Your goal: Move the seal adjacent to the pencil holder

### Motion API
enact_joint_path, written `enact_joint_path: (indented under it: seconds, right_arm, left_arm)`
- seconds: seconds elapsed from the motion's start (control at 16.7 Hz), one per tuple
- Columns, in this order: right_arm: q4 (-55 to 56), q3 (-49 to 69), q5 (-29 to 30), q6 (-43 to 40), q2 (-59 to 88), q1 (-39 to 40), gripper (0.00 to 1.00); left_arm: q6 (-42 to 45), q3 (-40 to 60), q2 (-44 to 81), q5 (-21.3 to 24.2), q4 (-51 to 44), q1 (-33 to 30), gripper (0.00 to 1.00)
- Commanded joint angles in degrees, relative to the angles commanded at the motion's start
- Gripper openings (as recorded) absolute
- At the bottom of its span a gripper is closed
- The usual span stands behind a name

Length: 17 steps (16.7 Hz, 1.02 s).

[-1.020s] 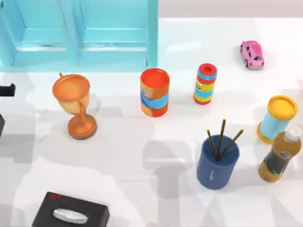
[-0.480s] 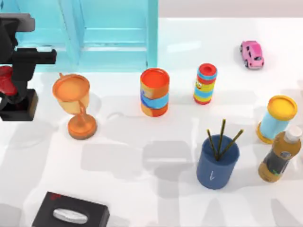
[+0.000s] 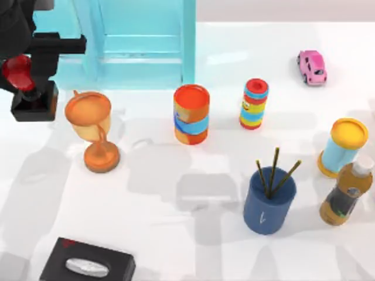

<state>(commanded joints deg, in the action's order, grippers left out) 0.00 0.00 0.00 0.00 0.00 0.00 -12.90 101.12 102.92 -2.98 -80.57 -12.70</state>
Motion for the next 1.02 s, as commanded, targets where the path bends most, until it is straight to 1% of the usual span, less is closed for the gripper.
enact_joint_path:
  seconds: [0.18,0.48,0.66,0.84,1.02]
  right_arm:
    - [0.0,0.0,0.0,0.0,0.0,0.0,1.0]
    - [0.0,0.0,0.0,0.0,0.0,0.0,1.0]
    - [0.0,0.0,0.0,0.0,0.0,0.0,1.0]
    - [0.0,0.0,0.0,0.0,0.0,0.0,1.0]
    - [0.0,0.0,0.0,0.0,0.0,0.0,1.0]
  left_arm:
    - [-8.3,7.6,4.8,-0.4,-1.3,-7.8,0.0]
    - [-23.5,19.8,17.0,2.9,-7.7,-24.0,0.0]
    - [-30.2,25.9,21.4,3.8,-11.9,-31.7,0.0]
    - [-33.5,28.4,22.6,3.2,-13.4,-35.4,0.0]
    - [-33.7,28.5,22.6,3.1,-13.5,-35.6,0.0]
